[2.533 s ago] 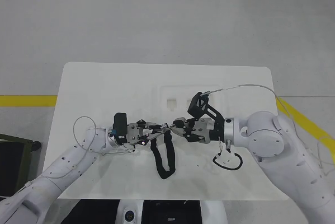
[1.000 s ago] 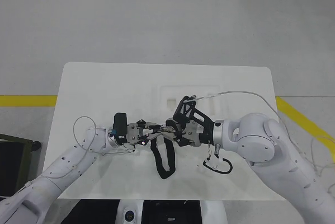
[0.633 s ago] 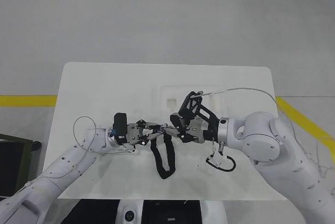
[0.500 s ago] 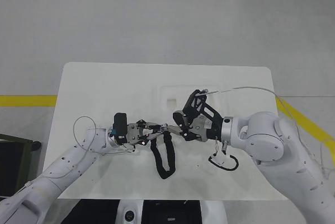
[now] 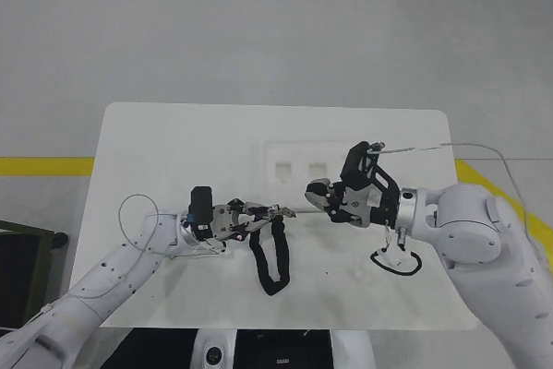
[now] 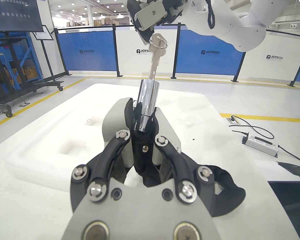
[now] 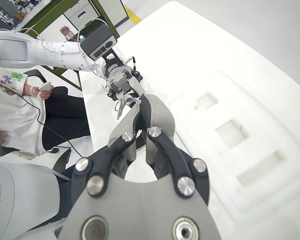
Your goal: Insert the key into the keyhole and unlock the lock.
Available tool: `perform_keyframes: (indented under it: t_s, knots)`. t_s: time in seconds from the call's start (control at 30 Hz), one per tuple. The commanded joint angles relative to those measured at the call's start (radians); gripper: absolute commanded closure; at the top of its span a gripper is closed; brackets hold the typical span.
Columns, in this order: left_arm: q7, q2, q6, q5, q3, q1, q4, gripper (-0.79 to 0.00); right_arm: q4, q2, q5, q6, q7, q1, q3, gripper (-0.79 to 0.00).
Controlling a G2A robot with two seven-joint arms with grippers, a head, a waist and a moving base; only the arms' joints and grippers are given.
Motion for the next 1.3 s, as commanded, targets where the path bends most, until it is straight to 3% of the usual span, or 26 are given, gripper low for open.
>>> perform_keyframes:
  t_s: [0.0,0.53,0.97,1.27]
  knots:
    - [0.008,0.000,-0.020,-0.008,-0.006,0.005,-0.001,0.000,0.015,0.001,-0.007,-0.047,-0.026,-0.006,0.007,0.000]
    - [-0.068,0.003,-0.106,-0.133,-0.001,0.019,-0.046,0.000,0.185,-0.025,-0.032,-0.361,-0.295,0.039,-0.094,0.000]
    - [-0.091,0.000,-0.129,-0.184,0.012,0.011,-0.027,0.000,0.232,-0.035,-0.080,-0.447,-0.415,0.053,-0.101,0.000]
    - [-0.092,-0.008,-0.130,-0.194,0.018,0.004,-0.020,0.000,0.226,-0.034,-0.090,-0.451,-0.410,0.055,-0.105,0.000]
